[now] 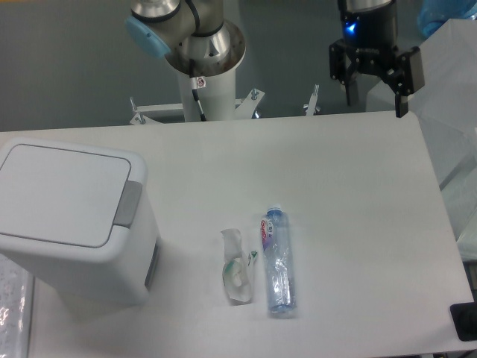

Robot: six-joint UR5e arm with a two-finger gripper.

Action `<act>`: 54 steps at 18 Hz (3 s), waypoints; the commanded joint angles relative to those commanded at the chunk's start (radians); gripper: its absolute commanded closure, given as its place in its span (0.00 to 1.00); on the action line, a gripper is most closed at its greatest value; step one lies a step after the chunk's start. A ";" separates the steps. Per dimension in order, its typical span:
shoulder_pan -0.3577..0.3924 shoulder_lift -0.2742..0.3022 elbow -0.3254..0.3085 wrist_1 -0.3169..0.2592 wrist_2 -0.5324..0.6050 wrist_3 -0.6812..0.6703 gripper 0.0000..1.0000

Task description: Open the trash can

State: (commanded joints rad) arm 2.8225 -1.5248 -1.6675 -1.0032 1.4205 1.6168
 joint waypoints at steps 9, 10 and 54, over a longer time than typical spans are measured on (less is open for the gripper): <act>-0.015 -0.006 0.009 0.002 -0.017 -0.130 0.00; -0.034 -0.008 0.011 0.002 -0.028 -0.152 0.00; -0.528 -0.209 0.100 0.048 -0.176 -1.598 0.00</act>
State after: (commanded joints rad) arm 2.2949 -1.7334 -1.5677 -0.9557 1.2441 0.0184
